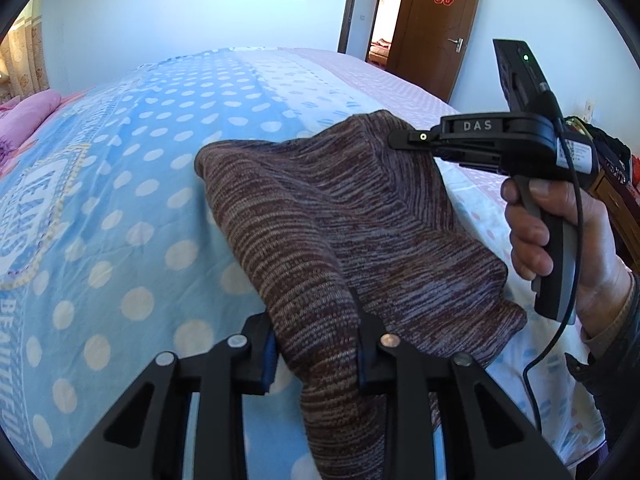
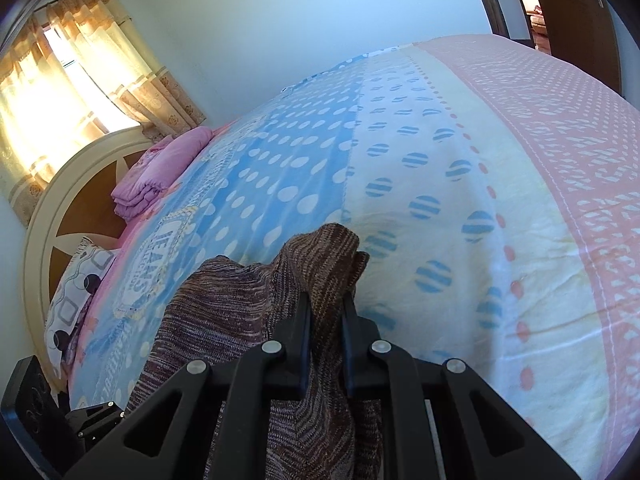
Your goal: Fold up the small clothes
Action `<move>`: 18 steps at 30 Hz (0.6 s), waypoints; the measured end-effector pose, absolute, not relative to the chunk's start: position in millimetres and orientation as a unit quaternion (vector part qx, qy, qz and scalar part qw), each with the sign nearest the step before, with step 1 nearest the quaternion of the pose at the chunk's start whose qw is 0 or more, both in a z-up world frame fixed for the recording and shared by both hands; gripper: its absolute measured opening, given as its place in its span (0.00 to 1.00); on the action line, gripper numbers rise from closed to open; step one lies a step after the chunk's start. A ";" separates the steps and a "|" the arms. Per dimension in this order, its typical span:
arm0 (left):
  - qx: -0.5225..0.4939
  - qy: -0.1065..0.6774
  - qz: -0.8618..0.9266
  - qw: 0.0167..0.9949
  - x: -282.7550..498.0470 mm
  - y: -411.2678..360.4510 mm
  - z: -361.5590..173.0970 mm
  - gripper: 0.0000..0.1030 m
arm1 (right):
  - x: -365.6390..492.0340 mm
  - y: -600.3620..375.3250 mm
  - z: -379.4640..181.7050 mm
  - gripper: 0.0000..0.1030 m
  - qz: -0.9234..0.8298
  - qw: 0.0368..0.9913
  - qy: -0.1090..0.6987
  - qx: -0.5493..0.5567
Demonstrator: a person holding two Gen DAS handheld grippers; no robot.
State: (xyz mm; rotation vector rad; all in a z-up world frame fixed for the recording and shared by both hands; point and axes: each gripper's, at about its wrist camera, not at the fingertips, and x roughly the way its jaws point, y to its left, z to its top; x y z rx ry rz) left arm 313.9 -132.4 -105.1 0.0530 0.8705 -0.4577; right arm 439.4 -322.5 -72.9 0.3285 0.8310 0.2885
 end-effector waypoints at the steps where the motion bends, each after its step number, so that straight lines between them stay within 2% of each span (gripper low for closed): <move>1: 0.024 0.418 -0.218 0.882 311.2 -128.8 -104.4 0.29 | 436.7 -319.2 -72.9 0.12 0.141 0.891 0.400 0.160; 18: 0.004 0.398 -0.185 0.898 261.8 -60.9 -85.2 0.28 | 410.0 -243.9 -70.3 0.12 0.206 0.877 0.399 0.170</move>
